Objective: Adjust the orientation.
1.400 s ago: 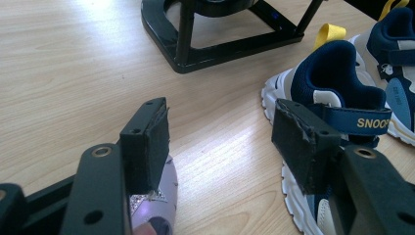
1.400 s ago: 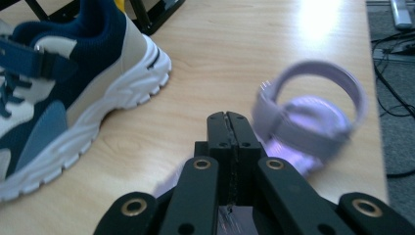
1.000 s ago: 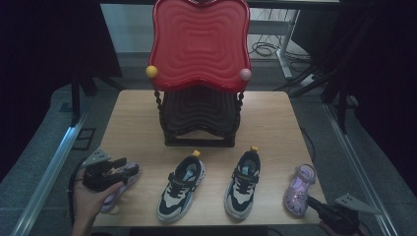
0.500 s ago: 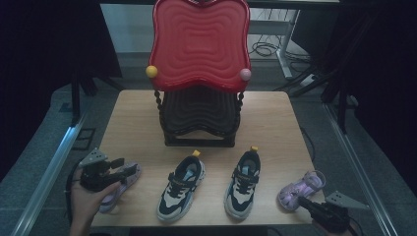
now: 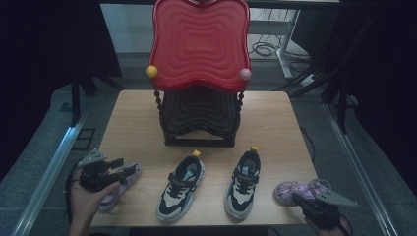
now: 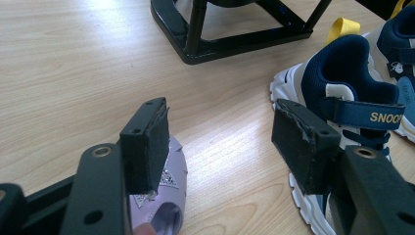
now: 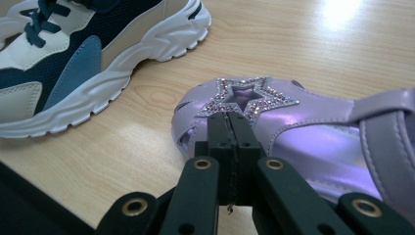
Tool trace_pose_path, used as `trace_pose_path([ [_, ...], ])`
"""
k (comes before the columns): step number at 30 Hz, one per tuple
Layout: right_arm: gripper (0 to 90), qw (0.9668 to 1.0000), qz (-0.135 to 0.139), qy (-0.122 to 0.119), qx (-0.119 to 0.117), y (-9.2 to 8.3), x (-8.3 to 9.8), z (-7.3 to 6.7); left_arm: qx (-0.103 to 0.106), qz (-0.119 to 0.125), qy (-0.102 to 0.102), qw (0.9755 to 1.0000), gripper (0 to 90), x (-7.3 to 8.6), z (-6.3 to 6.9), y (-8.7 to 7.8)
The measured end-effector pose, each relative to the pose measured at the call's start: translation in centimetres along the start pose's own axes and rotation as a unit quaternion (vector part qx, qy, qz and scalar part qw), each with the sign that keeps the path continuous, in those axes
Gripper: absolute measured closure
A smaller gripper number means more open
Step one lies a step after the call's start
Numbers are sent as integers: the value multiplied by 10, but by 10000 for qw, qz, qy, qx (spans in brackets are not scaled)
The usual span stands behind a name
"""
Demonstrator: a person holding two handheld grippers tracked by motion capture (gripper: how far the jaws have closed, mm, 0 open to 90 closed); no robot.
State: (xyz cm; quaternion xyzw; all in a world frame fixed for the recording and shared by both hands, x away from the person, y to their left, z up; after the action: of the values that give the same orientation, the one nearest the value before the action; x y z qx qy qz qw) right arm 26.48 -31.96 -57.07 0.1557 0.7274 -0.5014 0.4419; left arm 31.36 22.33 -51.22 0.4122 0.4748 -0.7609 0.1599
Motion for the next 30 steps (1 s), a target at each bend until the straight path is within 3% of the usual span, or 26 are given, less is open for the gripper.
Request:
trace_pose_path([
  [4, 898, 10000, 9, 27, 77, 4, -3, -2, -7, 1, -24, 10000, 390, 0, -1, 0],
  [11, 898, 9989, -63, 28, 459, 16, -10, -7, 10, -19, -24, 10000, 390, 1, -1, 1],
  [18, 898, 9985, -103, 10, 541, 23, -12, -11, 0, -16, -43, 10000, 390, 2, -2, 1],
  [23, 898, 9968, -139, 37, 782, 27, -14, -13, -8, -1, -53, 10000, 390, 2, -3, 0],
  [25, 898, 9942, -230, -141, 1040, 30, -14, -17, -5, -5, -51, 10000, 390, 2, -3, 0],
  [30, 898, 9932, -289, -160, 1116, 37, -13, -18, -4, -4, -50, 10000, 390, 2, -4, -1],
])
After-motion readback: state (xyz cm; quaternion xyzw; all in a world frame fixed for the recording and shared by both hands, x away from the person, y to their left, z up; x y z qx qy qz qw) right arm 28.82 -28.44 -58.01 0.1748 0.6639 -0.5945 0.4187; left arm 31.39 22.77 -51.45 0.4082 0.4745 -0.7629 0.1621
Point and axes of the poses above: each handheld gripper's, and its own axes: y roughly forward along the jaws, x roughly out of its underside, z roughly to its right, the point moved 10 cm from there along y, roughly forward along the jaws, and after that the axes turned 1 degree about -x, right-handed, at the moved point
